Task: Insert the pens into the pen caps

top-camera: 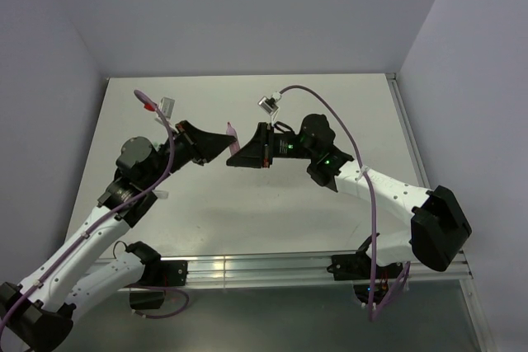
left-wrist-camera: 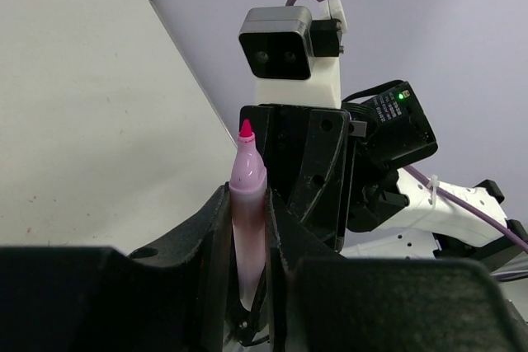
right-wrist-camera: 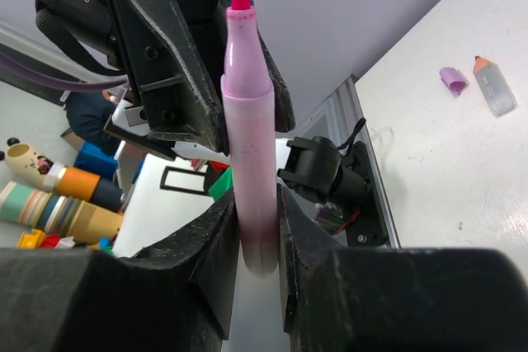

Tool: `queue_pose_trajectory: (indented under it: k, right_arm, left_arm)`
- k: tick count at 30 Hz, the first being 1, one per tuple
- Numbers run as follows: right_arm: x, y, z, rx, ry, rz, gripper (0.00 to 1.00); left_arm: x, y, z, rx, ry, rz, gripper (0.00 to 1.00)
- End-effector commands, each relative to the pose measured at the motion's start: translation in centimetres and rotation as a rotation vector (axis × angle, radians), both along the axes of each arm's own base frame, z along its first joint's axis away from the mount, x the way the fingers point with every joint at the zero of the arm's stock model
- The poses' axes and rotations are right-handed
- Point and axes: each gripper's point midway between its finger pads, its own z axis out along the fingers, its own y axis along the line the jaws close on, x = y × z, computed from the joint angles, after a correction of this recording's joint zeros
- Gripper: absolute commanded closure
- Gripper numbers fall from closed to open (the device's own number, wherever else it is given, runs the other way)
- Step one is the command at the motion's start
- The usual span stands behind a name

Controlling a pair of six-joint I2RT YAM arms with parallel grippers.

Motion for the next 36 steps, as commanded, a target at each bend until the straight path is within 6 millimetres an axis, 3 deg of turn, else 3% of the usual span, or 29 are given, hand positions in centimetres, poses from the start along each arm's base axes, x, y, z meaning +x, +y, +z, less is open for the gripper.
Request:
queue_pose_trajectory:
  k: [1, 26, 29, 36]
  right_arm:
    - [0.2, 0.3, 2.1, 0.044, -0.058, -0.008, 0.73]
    - [0.9, 0.3, 1.9, 0.044, -0.057, -0.022, 0.67]
    - [0.9, 0.2, 1.7, 0.037, -0.055, -0.021, 0.73]
    - [0.9, 0.0, 1.1, 0.002, -0.068, -0.033, 1.00]
  left_arm:
    - [-0.8, 0.0, 0.8, -0.031, -0.039, -0.031, 1.00]
    - [-1.0, 0.4, -0.2, -0.034, -0.009, -0.017, 1.00]
    - [-1.0, 0.4, -0.1, -0.036, -0.011, -0.013, 1.00]
    - [-0.3, 0.7, 0.1, -0.033, -0.008, 0.024, 0.97]
